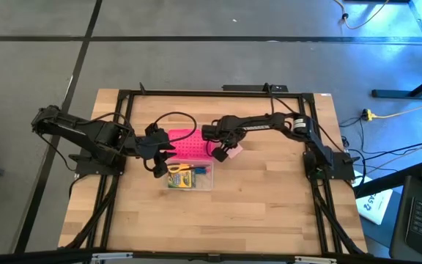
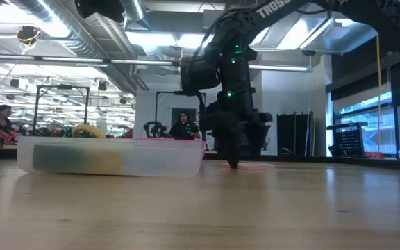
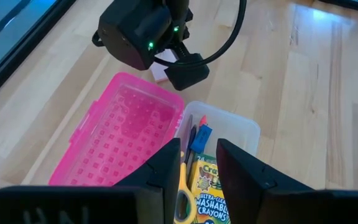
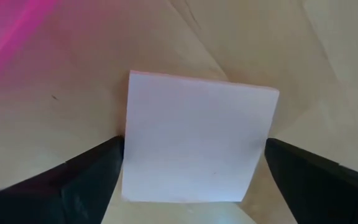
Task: Pack school essentials
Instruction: Put the pink sticky note into the pink supply box
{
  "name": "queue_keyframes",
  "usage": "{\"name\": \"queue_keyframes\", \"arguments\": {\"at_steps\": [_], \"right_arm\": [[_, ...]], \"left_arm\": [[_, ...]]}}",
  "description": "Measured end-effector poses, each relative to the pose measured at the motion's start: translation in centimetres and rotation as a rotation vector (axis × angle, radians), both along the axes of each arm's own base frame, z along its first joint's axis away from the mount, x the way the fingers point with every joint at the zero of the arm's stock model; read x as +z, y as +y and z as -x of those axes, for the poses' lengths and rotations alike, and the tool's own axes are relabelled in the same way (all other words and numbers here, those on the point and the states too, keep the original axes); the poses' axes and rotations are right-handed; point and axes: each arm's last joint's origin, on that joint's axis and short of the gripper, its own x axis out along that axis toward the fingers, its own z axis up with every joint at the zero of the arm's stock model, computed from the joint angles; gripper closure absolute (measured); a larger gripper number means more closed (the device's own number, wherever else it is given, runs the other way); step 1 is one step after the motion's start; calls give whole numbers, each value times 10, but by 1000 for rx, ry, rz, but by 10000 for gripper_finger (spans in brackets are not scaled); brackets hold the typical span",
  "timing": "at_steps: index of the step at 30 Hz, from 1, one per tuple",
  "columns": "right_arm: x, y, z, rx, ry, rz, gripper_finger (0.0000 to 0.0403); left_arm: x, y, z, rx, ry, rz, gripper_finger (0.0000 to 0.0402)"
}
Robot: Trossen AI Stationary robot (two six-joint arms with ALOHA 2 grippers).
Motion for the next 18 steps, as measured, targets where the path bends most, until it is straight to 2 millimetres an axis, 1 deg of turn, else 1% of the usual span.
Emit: {"name": "queue_keyframes", "arguments": {"at_steps": [4, 18], "right_arm": [[-6, 1, 4, -19, 4, -2, 11], [-9, -1, 4, -2, 11, 16, 11]], "left_arm": [[0, 0, 0, 0, 0, 0, 304], [0, 0, 0, 0, 0, 0, 304]]}}
